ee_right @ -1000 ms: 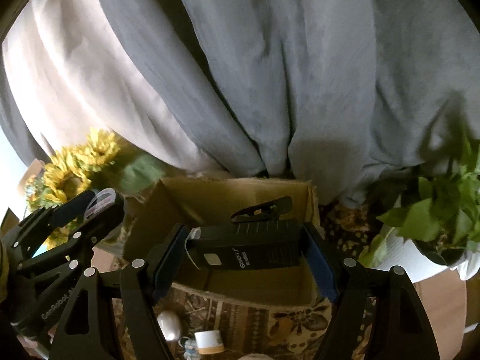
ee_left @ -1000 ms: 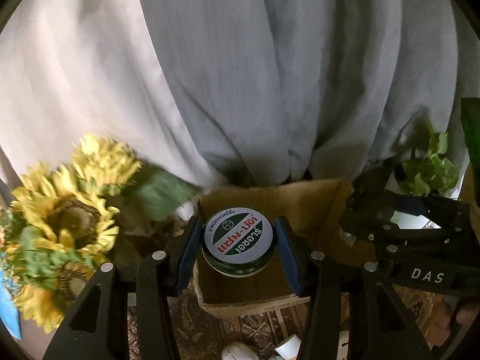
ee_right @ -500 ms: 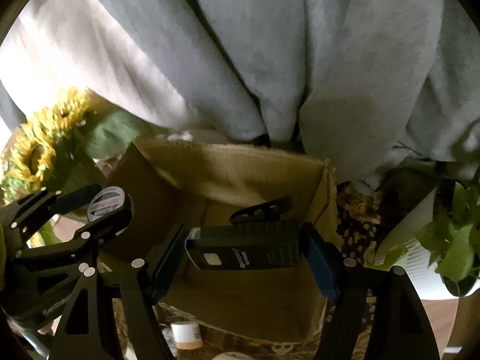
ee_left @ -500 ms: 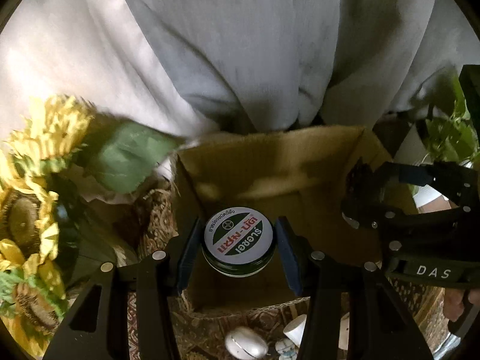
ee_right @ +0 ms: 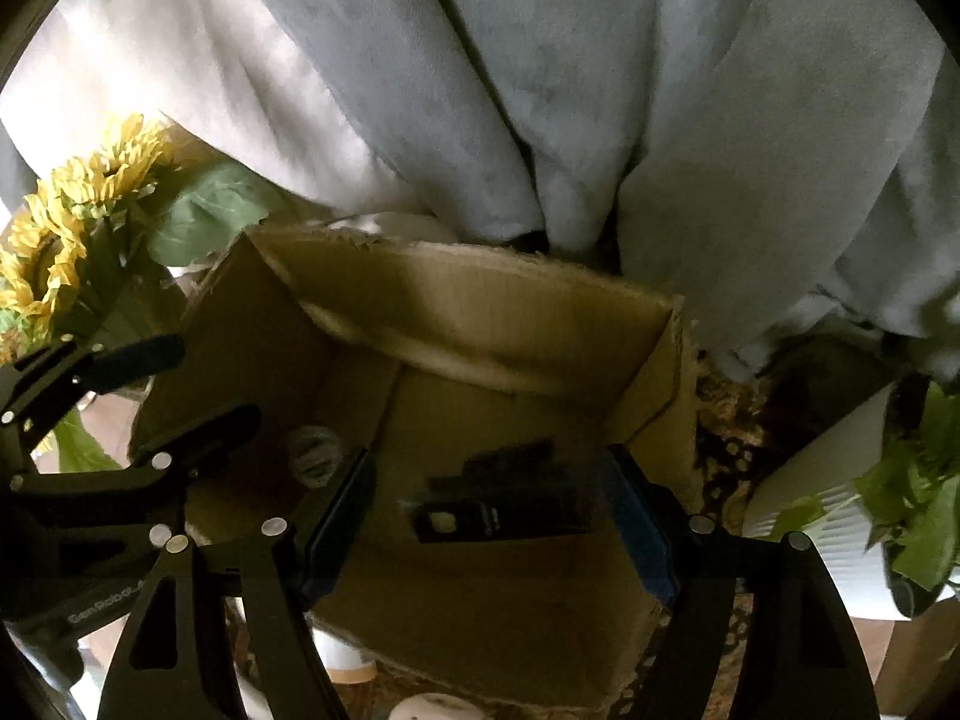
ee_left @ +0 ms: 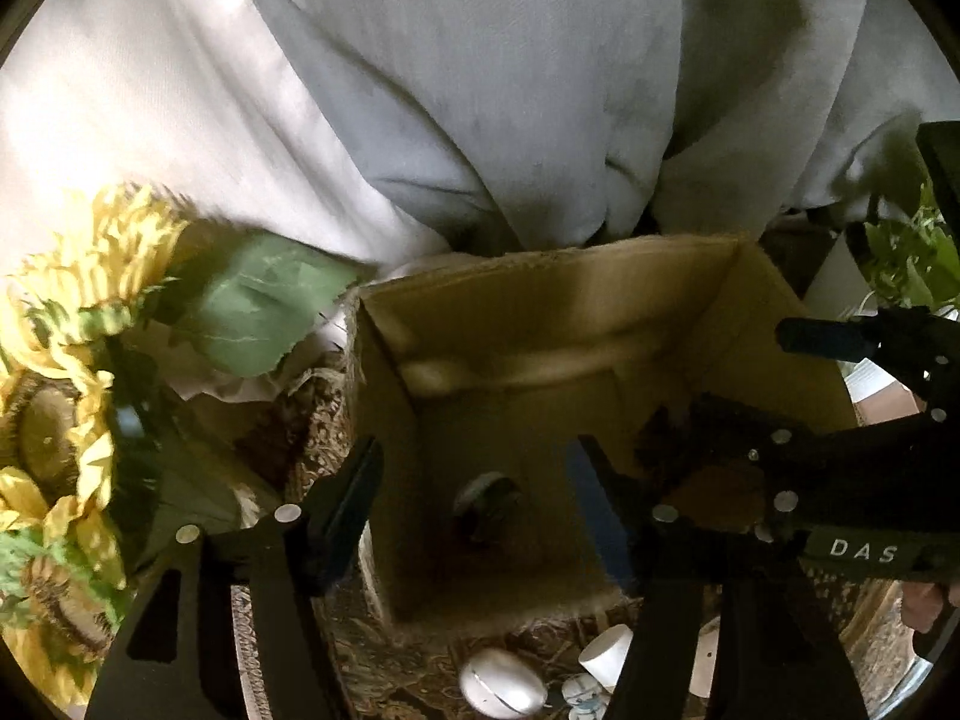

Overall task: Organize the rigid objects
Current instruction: 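Open the left tool to drop the tin into the box while the right tool releases the black object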

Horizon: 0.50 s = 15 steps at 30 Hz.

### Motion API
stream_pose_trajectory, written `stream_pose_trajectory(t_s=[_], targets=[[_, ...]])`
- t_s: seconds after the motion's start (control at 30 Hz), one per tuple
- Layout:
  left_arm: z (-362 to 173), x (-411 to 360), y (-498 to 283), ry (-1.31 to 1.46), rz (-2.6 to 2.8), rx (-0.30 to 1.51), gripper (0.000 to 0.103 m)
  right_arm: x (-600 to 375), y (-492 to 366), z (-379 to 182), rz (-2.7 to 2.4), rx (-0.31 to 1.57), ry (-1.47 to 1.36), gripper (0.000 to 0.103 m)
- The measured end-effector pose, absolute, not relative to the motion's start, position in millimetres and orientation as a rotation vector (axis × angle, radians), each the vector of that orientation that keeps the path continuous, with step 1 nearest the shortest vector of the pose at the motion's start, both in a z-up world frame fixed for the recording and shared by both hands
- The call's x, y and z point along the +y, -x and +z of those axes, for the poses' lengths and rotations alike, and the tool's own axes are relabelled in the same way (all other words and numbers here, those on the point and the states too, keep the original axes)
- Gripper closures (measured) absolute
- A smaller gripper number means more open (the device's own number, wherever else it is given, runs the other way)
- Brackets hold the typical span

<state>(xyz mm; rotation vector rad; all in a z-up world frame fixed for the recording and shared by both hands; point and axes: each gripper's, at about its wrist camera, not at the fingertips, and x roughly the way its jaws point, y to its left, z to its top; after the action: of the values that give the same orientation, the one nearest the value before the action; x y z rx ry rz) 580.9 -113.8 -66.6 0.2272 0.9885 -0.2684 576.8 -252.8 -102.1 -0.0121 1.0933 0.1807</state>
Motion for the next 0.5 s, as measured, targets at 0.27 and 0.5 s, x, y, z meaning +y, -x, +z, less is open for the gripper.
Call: stream_pose_trajectory(t_s=[0.27, 0.5], targets=[[-43, -104, -549, -0.217, -0.254, 0.874, 0.031, -262, -553, -77, 0.111, 0.996, -0.046, 0.024], [-17, -94, -510, -0.219, -0.218, 0.733, 0.028, -262, -516, -47, 0.044, 0.887, -0.064, 0.023]])
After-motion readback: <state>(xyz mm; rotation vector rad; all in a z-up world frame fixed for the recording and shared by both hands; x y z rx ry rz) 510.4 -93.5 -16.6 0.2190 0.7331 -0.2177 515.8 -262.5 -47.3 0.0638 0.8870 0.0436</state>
